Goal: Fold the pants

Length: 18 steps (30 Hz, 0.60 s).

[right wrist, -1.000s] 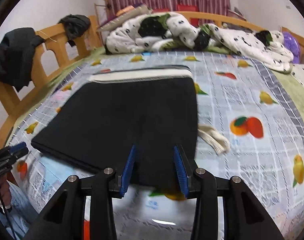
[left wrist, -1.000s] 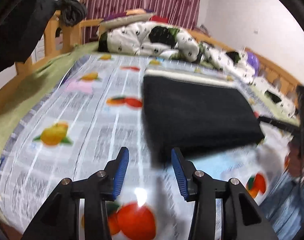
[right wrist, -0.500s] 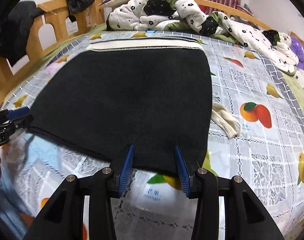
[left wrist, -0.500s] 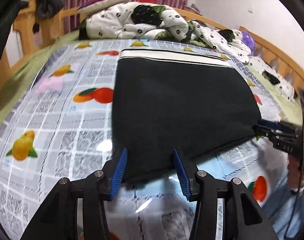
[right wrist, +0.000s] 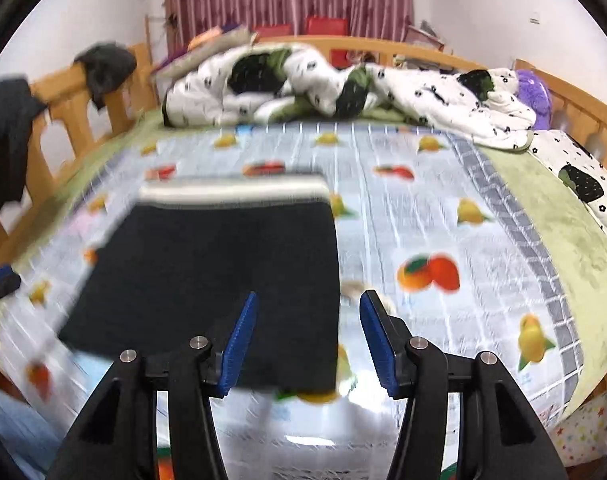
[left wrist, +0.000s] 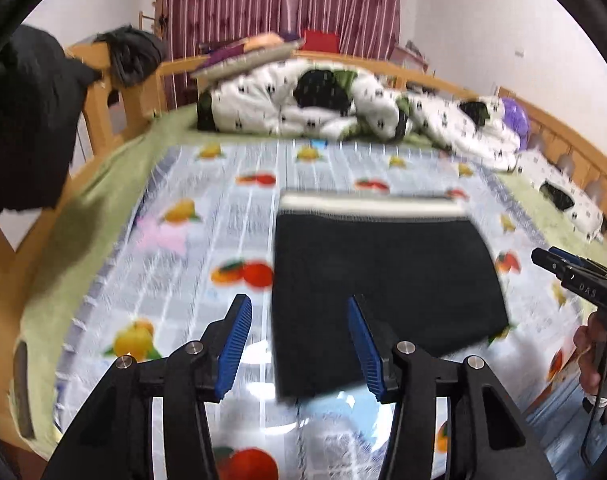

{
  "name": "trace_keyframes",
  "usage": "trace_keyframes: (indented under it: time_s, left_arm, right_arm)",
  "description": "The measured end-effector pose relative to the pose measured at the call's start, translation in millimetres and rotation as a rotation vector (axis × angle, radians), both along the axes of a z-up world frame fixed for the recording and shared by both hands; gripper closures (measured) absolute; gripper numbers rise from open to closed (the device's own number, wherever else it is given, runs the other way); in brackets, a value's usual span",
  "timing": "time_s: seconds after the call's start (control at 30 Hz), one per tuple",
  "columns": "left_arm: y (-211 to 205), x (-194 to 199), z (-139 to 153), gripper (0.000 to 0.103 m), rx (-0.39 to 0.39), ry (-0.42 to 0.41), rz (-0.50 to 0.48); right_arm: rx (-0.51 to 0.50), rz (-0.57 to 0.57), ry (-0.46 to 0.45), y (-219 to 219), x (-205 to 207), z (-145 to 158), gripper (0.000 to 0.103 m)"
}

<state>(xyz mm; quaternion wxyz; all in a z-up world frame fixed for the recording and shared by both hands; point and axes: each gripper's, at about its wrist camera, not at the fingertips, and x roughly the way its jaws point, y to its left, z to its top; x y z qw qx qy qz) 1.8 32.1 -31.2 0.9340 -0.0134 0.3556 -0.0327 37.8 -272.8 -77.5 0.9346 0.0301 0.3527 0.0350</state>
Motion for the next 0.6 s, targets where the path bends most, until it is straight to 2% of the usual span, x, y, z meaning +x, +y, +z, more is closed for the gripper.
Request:
trace_keyframes:
  time_s: [0.03,0.07,0.1,0.13,0.2,0.27,0.37,0.43,0.47,0.5,0.53,0.6]
  left_arm:
    - [0.7,6.0,11.0,0.052,-0.031,-0.008,-0.001]
    - [1.5,12.0,17.4,0.046,-0.057,-0.019,-0.003]
    - [1.8,22.8,24.6,0.041,-0.082,-0.045,-0.003]
    - [1.0,33.0,27.2,0.04,-0.084,-0.065,-0.005]
    - [-3.5,52.6,25.7,0.04,-0.058,-0.086,-0.011]
    - [-4.4,82.4,15.6,0.041,-0.028,-0.086,0.009]
    - [-6.0,115.7,-8.6,0.041,-0.057,-0.038,-0.001]
    - [-9.0,130.3,-29.8,0.041,-0.048,-0.008,-0.001]
    - [-10.6,140.5,-45.2,0.041,-0.028,0.033,0.014]
    - [-12.5,146.1,-53.6,0.041,-0.02,0.07,0.022]
    - [-13.7,158.5,-71.6,0.041,-0.028,0.161,0.023]
    - [-13.2,169.8,-91.1,0.041,-0.059,0.246,0.009]
  right_arm:
    - [0.039,0.013,-0.023,-1.4,4.5,16.5,0.05]
    - [0.067,0.024,-0.045,-1.7,10.0,29.3,0.049]
    - [0.081,0.03,-0.062,-1.5,15.6,38.0,0.043]
    - [0.088,0.043,-0.079,0.4,25.5,46.5,0.037]
    - [0.081,0.075,-0.096,6.5,45.7,51.8,0.036]
    - [0.032,0.092,-0.091,16.4,74.7,47.8,0.036]
    - [0.009,0.091,-0.062,23.5,110.3,32.2,0.036]
    - [0.033,0.109,-0.045,23.1,126.5,15.7,0.038]
    - [0.029,0.109,-0.038,21.1,133.0,3.8,0.039]
    - [0.016,0.107,-0.024,20.0,137.4,-8.1,0.044]
    - [-0.014,0.099,0.025,18.7,146.1,-27.9,0.052]
    - [-0.055,0.094,0.163,17.7,164.2,-62.2,0.061]
